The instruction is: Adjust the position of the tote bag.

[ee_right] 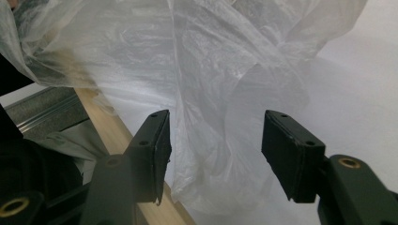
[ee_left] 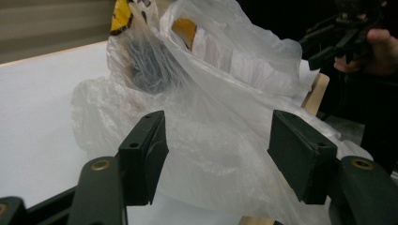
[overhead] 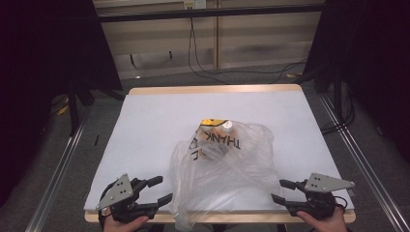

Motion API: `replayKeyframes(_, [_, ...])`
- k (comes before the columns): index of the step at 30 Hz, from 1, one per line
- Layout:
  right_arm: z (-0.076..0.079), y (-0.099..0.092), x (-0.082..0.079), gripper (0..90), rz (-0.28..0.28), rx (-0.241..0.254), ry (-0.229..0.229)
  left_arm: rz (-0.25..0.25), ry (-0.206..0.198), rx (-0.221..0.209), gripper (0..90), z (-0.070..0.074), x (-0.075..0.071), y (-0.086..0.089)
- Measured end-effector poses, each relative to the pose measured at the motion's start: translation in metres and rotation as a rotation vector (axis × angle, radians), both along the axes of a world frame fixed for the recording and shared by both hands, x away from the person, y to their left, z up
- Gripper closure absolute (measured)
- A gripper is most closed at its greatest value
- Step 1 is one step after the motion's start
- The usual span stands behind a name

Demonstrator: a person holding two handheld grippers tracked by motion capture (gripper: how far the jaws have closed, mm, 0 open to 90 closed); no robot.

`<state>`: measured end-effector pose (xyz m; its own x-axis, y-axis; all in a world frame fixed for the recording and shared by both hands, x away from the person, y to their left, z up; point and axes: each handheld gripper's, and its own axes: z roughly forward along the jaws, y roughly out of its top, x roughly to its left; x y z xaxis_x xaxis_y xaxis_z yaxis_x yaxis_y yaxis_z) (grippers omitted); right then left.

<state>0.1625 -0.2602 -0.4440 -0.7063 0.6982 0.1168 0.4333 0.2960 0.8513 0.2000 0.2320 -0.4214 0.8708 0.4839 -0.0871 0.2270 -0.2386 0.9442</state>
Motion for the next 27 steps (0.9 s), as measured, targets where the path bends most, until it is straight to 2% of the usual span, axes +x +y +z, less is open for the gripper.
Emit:
replayKeyframes(3, [-0.001,0.002,0.001,42.4,0.009,-0.009,0.007,-0.007,0.000,-0.009,33.8,0.002,-0.001,0.000])
replayKeyframes(4, [-0.001,0.003,0.003,42.4,0.015,-0.007,0.012,-0.012,-0.013,0.002,33.1,0.004,-0.001,-0.001])
replayKeyframes(5, [-0.002,0.004,0.005,42.5,0.019,-0.006,0.014,-0.013,-0.009,-0.001,32.8,0.005,-0.002,-0.003])
replayKeyframes(7, [-0.004,0.009,0.012,42.5,0.041,-0.016,0.032,-0.037,-0.016,-0.003,30.8,0.006,-0.003,-0.004])
replayKeyframes(9, [-0.007,0.013,0.017,44.0,0.056,-0.031,0.051,-0.039,-0.019,0.009,29.1,0.007,-0.007,-0.007])
replayKeyframes(12, [-0.009,0.016,0.020,53.7,0.070,-0.050,0.059,-0.070,-0.015,-0.004,27.8,0.009,-0.011,-0.012])
replayKeyframes(13, [-0.009,0.016,0.020,55.4,0.072,-0.049,0.061,-0.079,-0.020,-0.001,27.5,0.010,-0.012,-0.013])
replayKeyframes(14, [-0.009,0.015,0.020,64.3,0.071,-0.041,0.065,-0.083,-0.023,-0.003,26.7,0.012,-0.013,-0.014])
replayKeyframes(15, [-0.009,0.015,0.020,64.3,0.071,-0.041,0.065,-0.095,-0.026,-0.010,26.7,0.012,-0.016,-0.016])
replayKeyframes(17, [-0.009,0.014,0.019,73.0,0.064,-0.030,0.065,-0.110,-0.033,0.004,26.4,0.012,-0.019,-0.020])
replayKeyframes(18, [-0.009,0.013,0.020,76.8,0.062,-0.027,0.064,-0.124,-0.030,0.009,26.3,0.010,-0.019,-0.023])
replayKeyframes(19, [-0.008,0.013,0.019,80.3,0.059,-0.026,0.059,-0.115,-0.025,0.024,26.1,0.009,-0.019,-0.025])
replayKeyframes(21, [-0.008,0.012,0.019,81.4,0.054,-0.020,0.059,-0.135,-0.004,0.019,25.4,0.006,-0.019,-0.028])
replayKeyframes(25, [-0.008,0.010,0.020,86.8,0.045,-0.002,0.056,-0.145,0.018,0.063,25.1,-0.002,-0.017,-0.033])
replayKeyframes(26, [-0.007,0.009,0.020,87.6,0.044,-0.001,0.055,-0.141,0.025,0.093,25.2,-0.006,-0.015,-0.033])
replayKeyframes(27, [-0.007,0.009,0.020,88.0,0.043,0.003,0.054,-0.142,0.047,0.087,25.4,-0.010,-0.013,-0.034])
